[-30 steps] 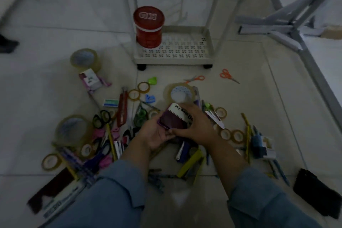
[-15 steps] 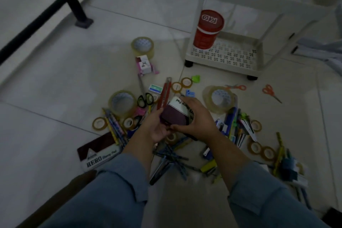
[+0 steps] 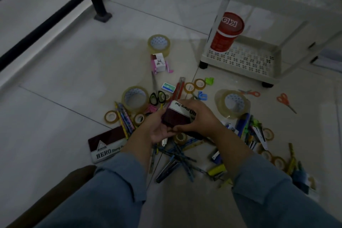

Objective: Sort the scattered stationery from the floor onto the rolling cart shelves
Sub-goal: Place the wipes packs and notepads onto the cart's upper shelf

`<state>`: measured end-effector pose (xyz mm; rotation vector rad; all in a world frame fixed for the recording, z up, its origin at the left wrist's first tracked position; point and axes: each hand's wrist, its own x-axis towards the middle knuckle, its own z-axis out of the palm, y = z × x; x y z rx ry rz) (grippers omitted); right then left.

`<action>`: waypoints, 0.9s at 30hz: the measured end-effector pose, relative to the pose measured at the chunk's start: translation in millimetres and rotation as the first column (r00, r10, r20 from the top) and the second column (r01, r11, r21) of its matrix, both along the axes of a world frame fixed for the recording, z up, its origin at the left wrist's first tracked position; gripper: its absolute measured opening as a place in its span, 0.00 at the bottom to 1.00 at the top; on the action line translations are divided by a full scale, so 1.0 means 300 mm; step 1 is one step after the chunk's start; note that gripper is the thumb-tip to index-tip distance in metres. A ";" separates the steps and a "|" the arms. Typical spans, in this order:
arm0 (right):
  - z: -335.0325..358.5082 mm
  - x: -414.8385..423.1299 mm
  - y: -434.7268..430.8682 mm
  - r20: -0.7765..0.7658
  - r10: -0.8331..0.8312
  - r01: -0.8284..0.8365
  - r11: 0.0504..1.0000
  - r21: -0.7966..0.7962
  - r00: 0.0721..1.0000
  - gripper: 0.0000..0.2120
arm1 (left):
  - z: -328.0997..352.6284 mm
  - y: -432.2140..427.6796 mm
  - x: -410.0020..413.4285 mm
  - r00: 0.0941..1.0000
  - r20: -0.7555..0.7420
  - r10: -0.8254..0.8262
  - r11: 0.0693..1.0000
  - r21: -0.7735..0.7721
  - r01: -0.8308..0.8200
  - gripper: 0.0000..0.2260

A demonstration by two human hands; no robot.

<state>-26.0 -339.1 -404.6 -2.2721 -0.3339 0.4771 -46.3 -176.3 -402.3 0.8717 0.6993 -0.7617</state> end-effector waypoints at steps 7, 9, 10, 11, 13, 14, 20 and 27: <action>0.013 -0.009 0.016 -0.247 0.020 0.000 0.997 0.080 0.969 0.37 | -0.019 0.027 -0.016 0.991 0.076 -0.109 0.970 0.227 0.089 0.20; 0.015 -0.010 0.024 -0.378 -0.001 0.064 0.986 0.153 0.926 0.31 | -0.019 0.052 -0.031 0.991 0.077 -0.114 0.953 0.290 0.087 0.19; 0.010 -0.011 0.031 -0.426 -0.023 0.095 0.984 0.149 0.905 0.28 | -0.018 0.065 -0.037 0.988 0.091 -0.125 0.938 0.335 0.088 0.18; 0.002 -0.014 0.040 -0.475 -0.042 0.131 0.979 0.155 0.879 0.24 | -0.018 0.079 -0.037 0.983 0.117 -0.140 0.913 0.400 0.082 0.17; -0.016 -0.031 0.069 -0.553 -0.064 0.214 0.954 0.211 0.830 0.15 | -0.014 0.108 -0.035 0.973 0.185 -0.137 0.830 0.557 0.011 0.15; -0.028 -0.039 0.086 -0.583 -0.079 0.260 0.937 0.234 0.809 0.12 | -0.019 0.131 -0.037 0.969 0.228 -0.093 0.764 0.641 -0.078 0.15; -0.106 -0.069 0.136 -0.670 -0.179 0.427 0.875 0.226 0.720 0.07 | -0.144 0.406 -0.144 0.984 0.110 -0.143 0.198 0.977 -0.080 0.20; -0.135 -0.087 0.120 -0.639 -0.272 0.501 0.840 0.207 0.719 0.14 | -0.174 0.526 -0.224 0.626 -0.539 -0.564 -0.264 0.836 0.481 0.44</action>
